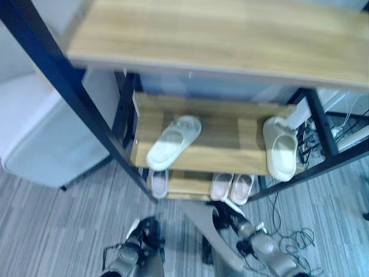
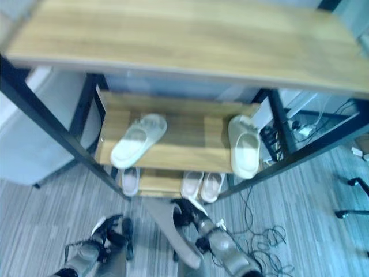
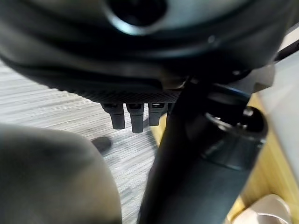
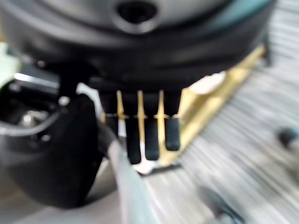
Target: Arrange the slippers neatly on the shoe rack.
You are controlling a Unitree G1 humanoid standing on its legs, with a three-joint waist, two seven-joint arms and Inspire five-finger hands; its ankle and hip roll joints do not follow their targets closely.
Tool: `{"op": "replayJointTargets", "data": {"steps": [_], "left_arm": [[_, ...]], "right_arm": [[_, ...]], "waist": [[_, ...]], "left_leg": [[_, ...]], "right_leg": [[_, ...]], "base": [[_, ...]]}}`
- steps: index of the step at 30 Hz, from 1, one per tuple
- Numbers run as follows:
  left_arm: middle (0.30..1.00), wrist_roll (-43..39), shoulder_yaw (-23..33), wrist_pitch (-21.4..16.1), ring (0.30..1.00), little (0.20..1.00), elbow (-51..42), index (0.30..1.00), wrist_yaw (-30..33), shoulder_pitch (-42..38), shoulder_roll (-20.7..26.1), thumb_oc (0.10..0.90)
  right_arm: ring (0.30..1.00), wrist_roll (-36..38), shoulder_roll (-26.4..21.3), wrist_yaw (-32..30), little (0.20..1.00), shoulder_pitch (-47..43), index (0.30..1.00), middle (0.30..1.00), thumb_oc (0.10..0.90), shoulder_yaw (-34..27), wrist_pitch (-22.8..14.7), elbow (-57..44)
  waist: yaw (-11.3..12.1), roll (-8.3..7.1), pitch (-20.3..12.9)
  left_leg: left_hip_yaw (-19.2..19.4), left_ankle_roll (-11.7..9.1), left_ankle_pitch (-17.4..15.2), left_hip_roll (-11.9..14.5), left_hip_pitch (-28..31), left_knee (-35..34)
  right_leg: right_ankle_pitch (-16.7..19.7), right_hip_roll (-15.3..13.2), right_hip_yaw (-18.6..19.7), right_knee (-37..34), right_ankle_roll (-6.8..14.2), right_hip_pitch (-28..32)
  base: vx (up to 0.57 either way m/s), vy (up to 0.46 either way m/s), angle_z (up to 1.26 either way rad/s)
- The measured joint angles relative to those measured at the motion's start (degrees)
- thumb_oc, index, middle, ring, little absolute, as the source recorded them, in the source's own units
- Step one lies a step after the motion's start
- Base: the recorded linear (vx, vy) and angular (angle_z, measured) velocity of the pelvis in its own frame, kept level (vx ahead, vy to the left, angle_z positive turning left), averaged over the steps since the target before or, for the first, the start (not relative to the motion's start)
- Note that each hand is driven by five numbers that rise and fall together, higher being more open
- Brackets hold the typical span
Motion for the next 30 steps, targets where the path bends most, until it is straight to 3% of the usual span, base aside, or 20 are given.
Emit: {"op": "replayJointTargets", "data": {"steps": [3,5,7,12,16,21,23,26,28,30], "left_arm": [[0.9,-0.1,0.5,-1.4,0.9,0.9,-1.7,0.9,1.8,-1.9,0.5,0.8],[0.9,-3.9,2.9,-1.8,0.9,0.9,-5.3,0.9,2.2,-0.5,0.6,0.8],[0.9,-10.5,4.9,-2.8,0.9,0.9,-11.0,0.9,2.3,1.2,2.9,0.8],[0.9,-16.4,8.5,-3.7,0.9,0.9,-17.0,0.9,4.0,0.2,6.0,0.8],[0.9,-20.8,12.4,-5.4,0.9,0.9,-15.0,0.9,7.3,-0.7,5.6,0.8],[0.9,-24.8,16.5,-7.4,0.9,0.9,-12.8,0.9,10.7,-3.0,5.4,0.8],[0.9,-25.0,16.2,-7.3,0.9,0.9,-7.1,0.9,12.4,-3.5,5.5,0.8],[0.9,-28.0,15.7,-6.4,0.9,0.9,-1.5,0.9,15.3,-3.2,4.6,0.8],[0.9,-29.8,15.4,-6.1,0.9,0.9,0.6,0.9,16.1,-3.5,3.4,0.8],[0.9,-32.1,15.4,-6.0,0.9,0.9,0.6,0.9,17.5,-3.5,2.6,0.8]], "right_arm": [[0.3,0.0,1.2,-2.2,0.3,-2.9,0.3,0.3,0.4,-0.5,-0.5,-1.5],[0.3,-1.6,0.4,-2.7,0.3,-4.3,0.3,0.3,0.4,0.2,-0.6,-3.1],[0.3,-4.5,0.2,-5.2,0.3,-8.9,0.3,0.3,0.4,0.0,-0.6,-5.3],[0.3,-13.4,-0.4,-10.6,0.3,-19.9,0.3,0.3,0.4,-2.3,-0.3,-6.4],[0.3,-24.7,-4.1,-16.0,0.3,-25.4,0.3,0.3,0.4,-4.3,0.8,-8.9],[0.3,-29.0,-6.9,-18.6,0.3,-35.1,0.3,0.3,0.4,-5.8,4.5,-8.4],[0.3,-30.1,-7.4,-19.0,0.3,-39.0,0.3,0.3,0.4,-3.9,5.2,-7.8],[0.3,-32.6,-8.6,-21.1,0.3,-44.9,0.3,0.3,0.4,0.4,6.1,-4.6],[0.3,-33.4,-8.2,-22.4,0.3,-46.3,0.3,0.3,0.4,2.5,6.6,-1.7],[0.3,-33.5,-7.1,-22.4,0.3,-47.8,0.3,0.3,0.4,4.1,8.0,0.5]], "waist": [[0.0,-1.15,1.4],[0.4,-1.36,1.1],[0.3,-1.53,1.0],[0.9,-1.32,0.9],[1.5,-0.52,-1.3],[1.7,-0.06,-2.2],[1.7,0.2,-2.4],[1.5,0.57,-2.6],[1.7,0.74,-2.1],[1.8,0.97,0.9]], "left_leg": [[-0.1,-0.4,-0.3,-0.3,-5.5,4.1],[0.3,1.2,-4.9,0.3,-9.7,13.8],[-0.8,0.7,-9.3,0.5,-18.4,24.1],[-2.0,1.2,-13.0,1.1,-33.6,38.1],[-5.0,0.5,-17.6,2.0,-44.3,51.2],[-8.5,0.8,-22.7,1.6,-55.6,67.0],[-10.4,0.7,-26.5,1.8,-59.2,75.4],[-12.8,0.6,-29.3,1.3,-64.9,84.9],[-13.1,0.0,-29.7,0.7,-66.0,87.6],[-13.3,-0.7,-30.5,0.4,-65.2,90.3]], "right_leg": [[-2.6,-1.5,0.4,6.5,-0.7,-6.2],[-4.7,-1.7,0.9,12.2,-1.1,-10.5],[-8.7,-1.2,2.4,22.7,-0.5,-19.1],[-12.9,-1.1,4.4,37.6,-1.6,-34.7],[-17.3,-0.1,4.2,49.4,-2.3,-44.4],[-22.2,0.8,5.0,65.1,-2.8,-55.1],[-25.7,0.8,5.4,73.1,-3.6,-58.8],[-28.3,1.5,6.4,82.5,-3.4,-64.3],[-28.9,1.6,7.3,85.7,-2.8,-65.6],[-30.2,1.7,8.5,88.8,-2.4,-65.2]], "base": [[-0.08,-0.028,0.13],[-0.04,-0.013,-0.02],[-0.16,-0.011,-0.07],[-0.08,-0.014,-0.06],[-0.02,0.003,-0.11],[0.05,0.019,-0.11],[0.07,0.062,-0.24],[0.06,0.043,-0.14],[0.04,0.017,0.02],[0.01,0.006,0.02]]}}
